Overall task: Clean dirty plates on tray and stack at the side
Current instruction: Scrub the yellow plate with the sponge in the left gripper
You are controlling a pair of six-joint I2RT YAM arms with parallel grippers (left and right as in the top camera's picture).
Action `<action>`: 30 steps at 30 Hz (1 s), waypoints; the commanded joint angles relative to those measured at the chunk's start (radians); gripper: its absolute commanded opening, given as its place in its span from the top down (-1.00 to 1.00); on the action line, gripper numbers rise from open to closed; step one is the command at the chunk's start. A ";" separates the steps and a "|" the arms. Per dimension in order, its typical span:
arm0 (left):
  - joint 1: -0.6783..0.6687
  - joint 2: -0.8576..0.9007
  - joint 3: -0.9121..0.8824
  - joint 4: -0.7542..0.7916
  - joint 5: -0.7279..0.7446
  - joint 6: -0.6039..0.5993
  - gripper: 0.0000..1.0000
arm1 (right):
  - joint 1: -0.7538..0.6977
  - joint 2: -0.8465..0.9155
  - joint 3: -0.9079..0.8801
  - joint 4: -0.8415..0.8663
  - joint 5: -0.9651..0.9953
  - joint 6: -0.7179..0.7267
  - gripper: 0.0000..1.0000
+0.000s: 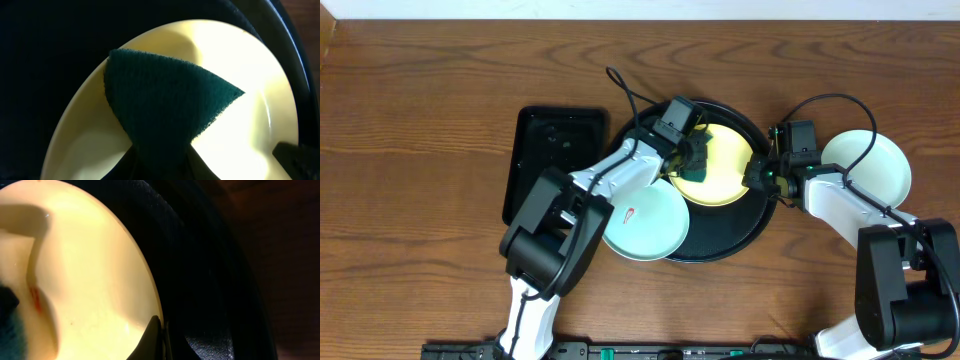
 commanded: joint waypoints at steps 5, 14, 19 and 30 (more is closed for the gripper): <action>-0.101 0.096 0.000 0.103 -0.068 -0.032 0.85 | 0.006 0.003 -0.011 -0.029 0.043 -0.026 0.98; -0.079 0.098 0.002 0.138 -0.064 0.019 0.85 | 0.006 0.003 -0.011 -0.037 0.043 -0.027 0.97; 0.031 0.086 0.005 0.099 -0.065 0.109 0.86 | 0.006 0.003 -0.011 -0.040 0.043 -0.027 0.98; 0.110 0.071 0.005 0.078 -0.064 0.167 0.85 | 0.006 0.003 -0.011 -0.048 0.043 -0.027 0.98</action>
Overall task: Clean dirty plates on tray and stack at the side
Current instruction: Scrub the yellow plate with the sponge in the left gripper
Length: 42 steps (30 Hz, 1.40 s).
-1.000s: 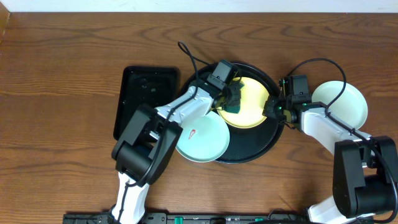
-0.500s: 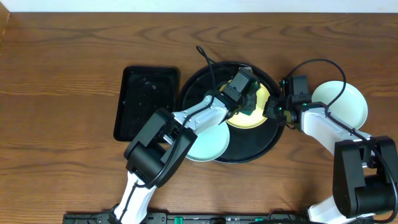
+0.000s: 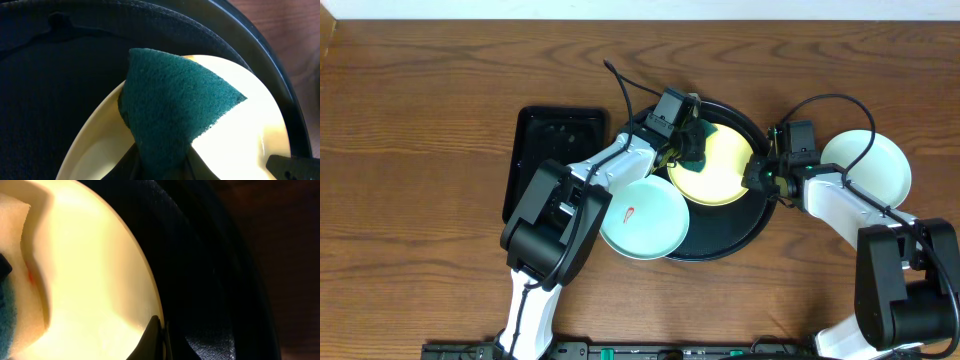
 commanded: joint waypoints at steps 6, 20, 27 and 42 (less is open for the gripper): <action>-0.016 0.040 -0.012 0.010 -0.165 -0.043 0.85 | 0.000 0.003 -0.012 -0.035 0.041 -0.038 0.98; -0.130 0.060 -0.012 0.016 -0.053 -0.144 0.85 | 0.000 0.003 -0.012 -0.040 0.041 -0.042 0.97; -0.037 0.037 -0.012 -0.057 -0.129 0.023 0.85 | 0.000 0.003 -0.012 -0.041 0.041 -0.045 0.97; -0.040 -0.113 -0.009 -0.104 -0.450 0.239 0.85 | 0.000 0.003 -0.012 -0.059 0.068 -0.044 0.97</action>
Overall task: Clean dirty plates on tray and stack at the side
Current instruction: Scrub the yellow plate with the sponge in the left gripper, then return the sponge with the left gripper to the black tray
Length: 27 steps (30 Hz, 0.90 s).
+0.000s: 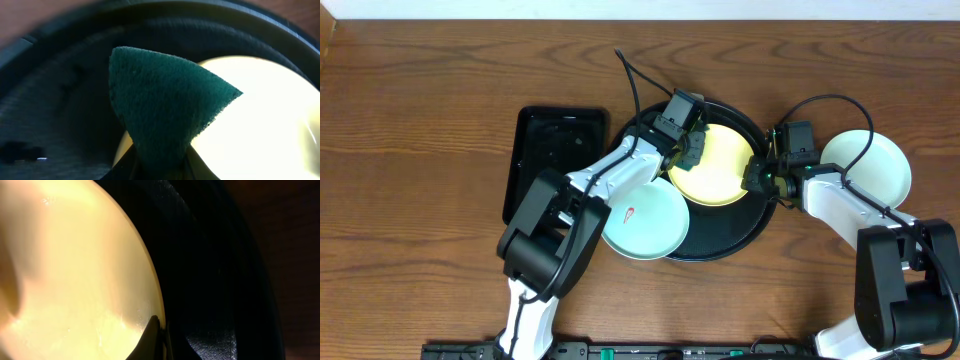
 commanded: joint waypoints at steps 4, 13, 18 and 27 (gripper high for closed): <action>-0.002 -0.092 -0.017 -0.018 -0.196 0.069 0.85 | -0.002 0.005 -0.014 -0.042 0.070 -0.029 0.97; 0.064 -0.263 -0.017 -0.110 -0.252 0.068 0.85 | -0.003 0.005 -0.014 -0.042 0.084 -0.030 0.98; 0.127 -0.380 -0.017 -0.230 -0.251 0.040 0.85 | -0.003 0.005 -0.013 -0.032 0.085 -0.060 0.98; 0.233 -0.465 -0.018 -0.401 -0.055 0.026 0.85 | -0.003 0.005 -0.013 -0.020 0.084 -0.082 0.98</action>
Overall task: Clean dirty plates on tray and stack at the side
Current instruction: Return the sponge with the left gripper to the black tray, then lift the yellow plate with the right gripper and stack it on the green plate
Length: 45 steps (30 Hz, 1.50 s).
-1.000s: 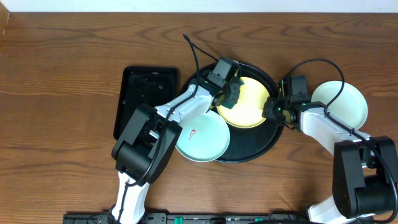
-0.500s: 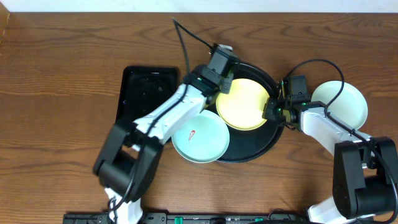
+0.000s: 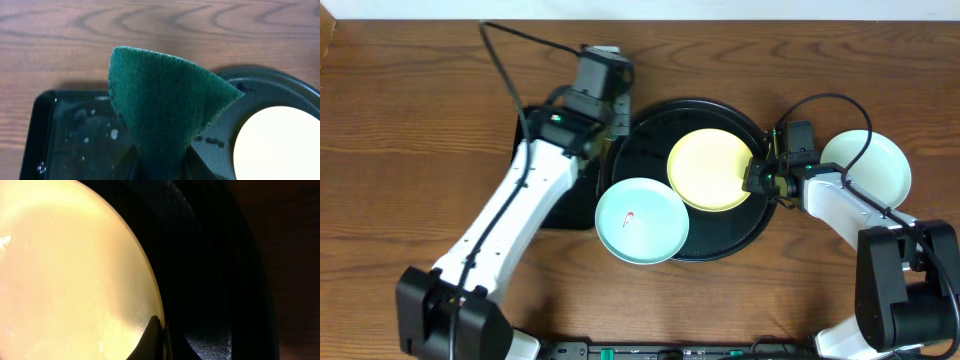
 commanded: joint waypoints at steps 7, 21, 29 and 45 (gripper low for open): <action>0.023 0.017 -0.034 -0.072 0.084 -0.016 0.85 | -0.003 0.008 -0.017 -0.007 0.074 -0.032 0.98; 0.144 0.018 -0.051 -0.164 0.036 -0.016 0.85 | -0.002 -0.241 0.060 -0.052 0.150 -0.215 0.97; 0.224 0.019 -0.081 -0.185 0.036 -0.016 0.85 | 0.038 -0.455 0.077 -0.111 0.401 -0.343 0.98; 0.230 0.019 -0.087 -0.185 0.036 -0.016 0.83 | 0.423 -0.575 0.077 -0.031 0.990 -0.722 0.97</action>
